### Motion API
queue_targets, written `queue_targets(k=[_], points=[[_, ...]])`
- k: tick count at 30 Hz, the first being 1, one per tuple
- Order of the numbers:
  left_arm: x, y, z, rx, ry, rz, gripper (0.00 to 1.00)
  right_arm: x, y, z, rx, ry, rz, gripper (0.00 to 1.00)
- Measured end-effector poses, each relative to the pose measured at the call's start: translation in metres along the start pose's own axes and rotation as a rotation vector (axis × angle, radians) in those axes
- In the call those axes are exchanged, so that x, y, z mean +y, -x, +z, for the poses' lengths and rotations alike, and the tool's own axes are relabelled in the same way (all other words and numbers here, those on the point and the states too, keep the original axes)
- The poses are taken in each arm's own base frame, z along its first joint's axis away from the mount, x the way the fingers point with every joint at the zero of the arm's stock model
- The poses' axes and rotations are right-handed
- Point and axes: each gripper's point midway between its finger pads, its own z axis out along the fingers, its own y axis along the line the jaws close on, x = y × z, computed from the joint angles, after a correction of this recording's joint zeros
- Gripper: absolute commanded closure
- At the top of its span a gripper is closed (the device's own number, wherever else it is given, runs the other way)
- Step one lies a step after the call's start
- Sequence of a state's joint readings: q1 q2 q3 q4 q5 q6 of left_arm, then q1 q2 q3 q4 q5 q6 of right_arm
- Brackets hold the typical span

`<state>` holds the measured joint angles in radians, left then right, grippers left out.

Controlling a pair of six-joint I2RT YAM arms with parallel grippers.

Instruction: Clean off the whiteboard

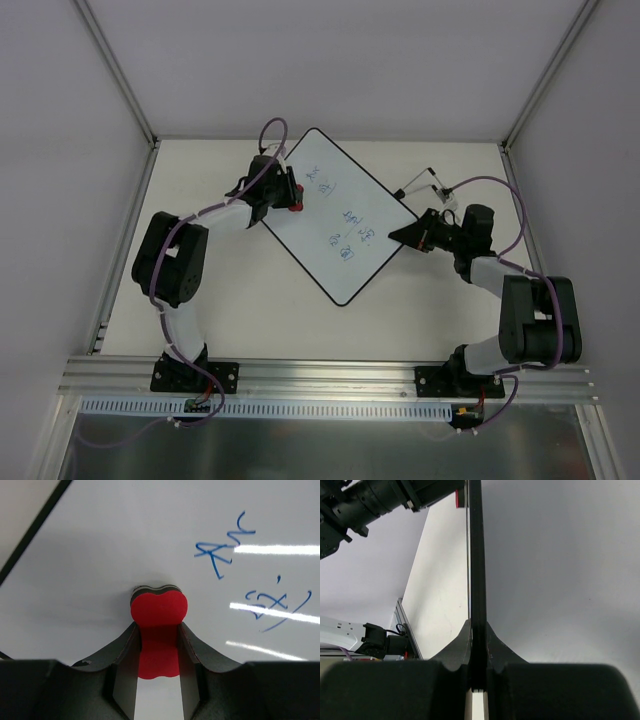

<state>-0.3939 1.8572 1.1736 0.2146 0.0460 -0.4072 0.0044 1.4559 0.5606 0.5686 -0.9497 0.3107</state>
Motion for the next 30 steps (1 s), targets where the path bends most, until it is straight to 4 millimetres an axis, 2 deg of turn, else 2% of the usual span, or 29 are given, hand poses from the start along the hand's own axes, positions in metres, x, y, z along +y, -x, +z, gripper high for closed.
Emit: queue_targets(k=[7,11,22,25,30], points=[[0.009,0.040,0.015,-0.039,0.001,0.041,1.00,0.004,-0.003,0.002,0.011,0.011,-0.008,1.00],[0.009,0.055,0.024,-0.034,-0.022,0.086,1.00,0.005,-0.005,0.003,0.017,0.012,-0.005,1.00],[-0.013,0.066,0.039,-0.003,-0.144,0.149,1.00,0.002,-0.014,0.002,0.054,-0.002,0.025,1.00],[-0.027,0.065,0.040,0.004,-0.177,0.184,1.00,0.001,-0.016,0.001,0.064,-0.005,0.032,1.00],[-0.061,0.047,0.038,0.025,-0.236,0.253,1.00,0.000,-0.022,0.000,0.085,-0.013,0.056,1.00]])
